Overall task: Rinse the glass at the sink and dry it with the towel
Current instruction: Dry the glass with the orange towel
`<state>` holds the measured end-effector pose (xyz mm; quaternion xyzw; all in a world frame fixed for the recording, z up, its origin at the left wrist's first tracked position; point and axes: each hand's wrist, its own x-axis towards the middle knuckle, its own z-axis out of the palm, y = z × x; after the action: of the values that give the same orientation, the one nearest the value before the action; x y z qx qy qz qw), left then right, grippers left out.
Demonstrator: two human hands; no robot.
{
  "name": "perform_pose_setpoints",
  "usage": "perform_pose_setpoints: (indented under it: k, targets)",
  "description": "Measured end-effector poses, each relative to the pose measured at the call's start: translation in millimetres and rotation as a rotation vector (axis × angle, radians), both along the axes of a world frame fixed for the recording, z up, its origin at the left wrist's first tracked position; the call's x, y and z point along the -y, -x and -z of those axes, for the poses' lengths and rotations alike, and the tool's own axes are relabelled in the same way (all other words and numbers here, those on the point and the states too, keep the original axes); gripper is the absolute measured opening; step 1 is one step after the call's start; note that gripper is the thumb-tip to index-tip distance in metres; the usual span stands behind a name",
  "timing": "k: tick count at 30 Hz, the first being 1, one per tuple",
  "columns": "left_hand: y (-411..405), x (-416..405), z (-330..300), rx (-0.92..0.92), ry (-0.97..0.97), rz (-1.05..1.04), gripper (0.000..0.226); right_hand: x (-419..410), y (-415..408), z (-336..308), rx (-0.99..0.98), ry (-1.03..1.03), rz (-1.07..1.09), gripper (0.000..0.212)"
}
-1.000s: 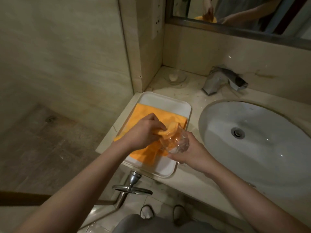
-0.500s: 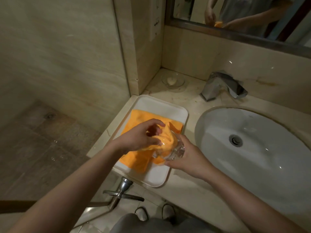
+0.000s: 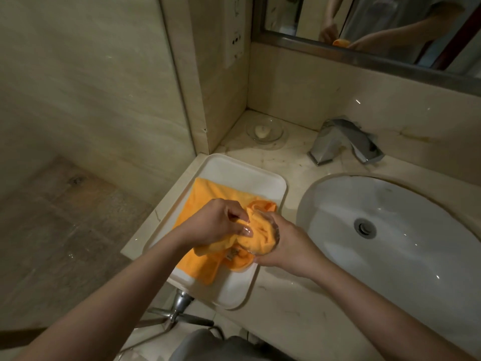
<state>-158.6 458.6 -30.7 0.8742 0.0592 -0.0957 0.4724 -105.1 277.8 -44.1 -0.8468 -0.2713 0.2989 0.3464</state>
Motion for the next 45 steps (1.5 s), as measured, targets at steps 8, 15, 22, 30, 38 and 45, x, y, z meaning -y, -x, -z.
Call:
perform_pose_setpoints:
  k: [8, 15, 22, 30, 38, 45]
  targets:
    - [-3.5, -28.6, -18.2, -0.331, 0.4, 0.17, 0.046, -4.3, -20.6, -3.5, -0.218, -0.037, 0.02, 0.079]
    - [-13.9, -44.3, -35.2, -0.312, 0.006, 0.234, 0.062, -4.9, -31.6, -2.4, -0.387, -0.164, 0.024, 0.085]
    - [-21.1, -21.6, -15.7, -0.202, 0.027, 0.117, 0.012, -2.1, -28.7, -7.0, -0.081, -0.116, -0.022, 0.091]
    - [-21.3, -18.8, 4.5, -0.243, 0.477, -0.123, 0.029, -8.8, -16.6, -2.2, 0.47, -0.068, -0.159, 0.09]
    - [-20.5, -30.1, 3.7, -0.287, 0.767, -0.052, 0.043, -11.2, -27.3, -0.4, 0.553, -0.219, -0.244, 0.099]
    - [-19.1, -27.6, 8.7, -0.273, 0.79, -0.092, 0.046, -15.7, -35.7, -19.4, -0.258, -0.285, 0.203, 0.09]
